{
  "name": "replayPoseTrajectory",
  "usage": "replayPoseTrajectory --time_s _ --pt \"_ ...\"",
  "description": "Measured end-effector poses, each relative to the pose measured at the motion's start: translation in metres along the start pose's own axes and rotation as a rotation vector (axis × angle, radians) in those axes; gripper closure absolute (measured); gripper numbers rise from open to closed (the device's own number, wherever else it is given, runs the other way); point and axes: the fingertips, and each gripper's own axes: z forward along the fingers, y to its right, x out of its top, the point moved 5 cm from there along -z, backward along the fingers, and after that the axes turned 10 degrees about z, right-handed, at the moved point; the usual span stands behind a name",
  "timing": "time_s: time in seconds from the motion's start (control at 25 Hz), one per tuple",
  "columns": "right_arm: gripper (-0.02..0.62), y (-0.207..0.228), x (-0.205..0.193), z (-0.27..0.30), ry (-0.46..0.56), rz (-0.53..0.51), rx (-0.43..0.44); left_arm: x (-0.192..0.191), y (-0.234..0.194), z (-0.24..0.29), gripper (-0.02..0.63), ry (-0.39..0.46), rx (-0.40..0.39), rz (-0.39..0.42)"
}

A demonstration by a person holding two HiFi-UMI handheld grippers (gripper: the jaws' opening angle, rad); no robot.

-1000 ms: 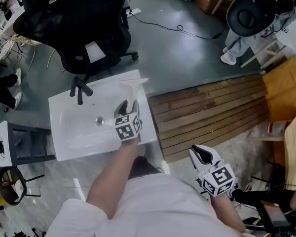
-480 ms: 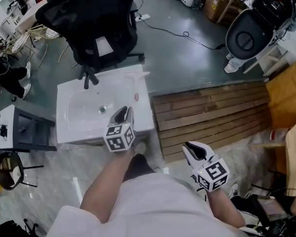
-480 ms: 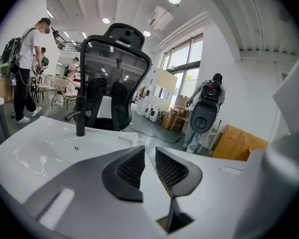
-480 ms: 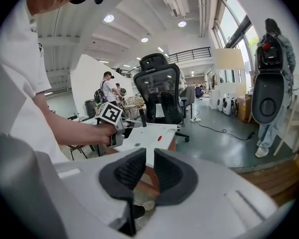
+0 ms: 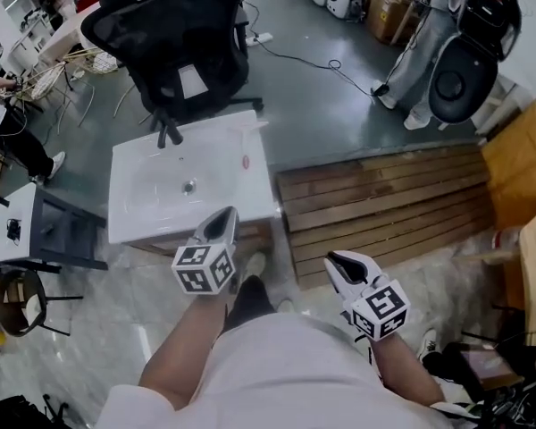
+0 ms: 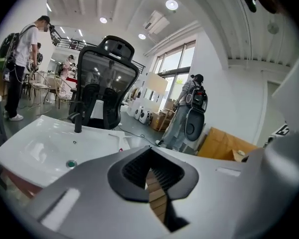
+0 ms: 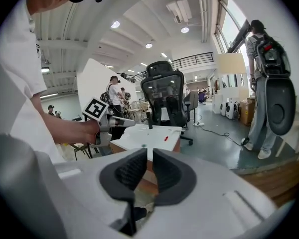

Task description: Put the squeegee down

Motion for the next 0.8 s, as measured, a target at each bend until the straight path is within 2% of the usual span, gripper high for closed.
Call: replayPoseTrajectory --time_s 0.36,0.44,0.64,0.8 --pt "0.561 -0.016 -0.009 -0.005 -0.012 -0.050 0.043 -0.011 0.047 -0.054 0.600 0.009 -0.176 -0.032" --pt "0.563 -0.020 -0.007 -0.004 -0.009 -0.064 0.052 -0.013 0.056 -0.062 0.598 -0.001 -0.204 -0.008" --pt "0.563 -0.024 -0.007 -0.005 -0.008 -0.080 0.062 -0.016 0.078 -0.073 0.598 -0.030 -0.271 0.116" --pt "0.565 -0.029 -0.003 0.001 -0.004 -0.099 0.077 -0.015 0.085 -0.075 0.598 -0.031 -0.295 0.143"
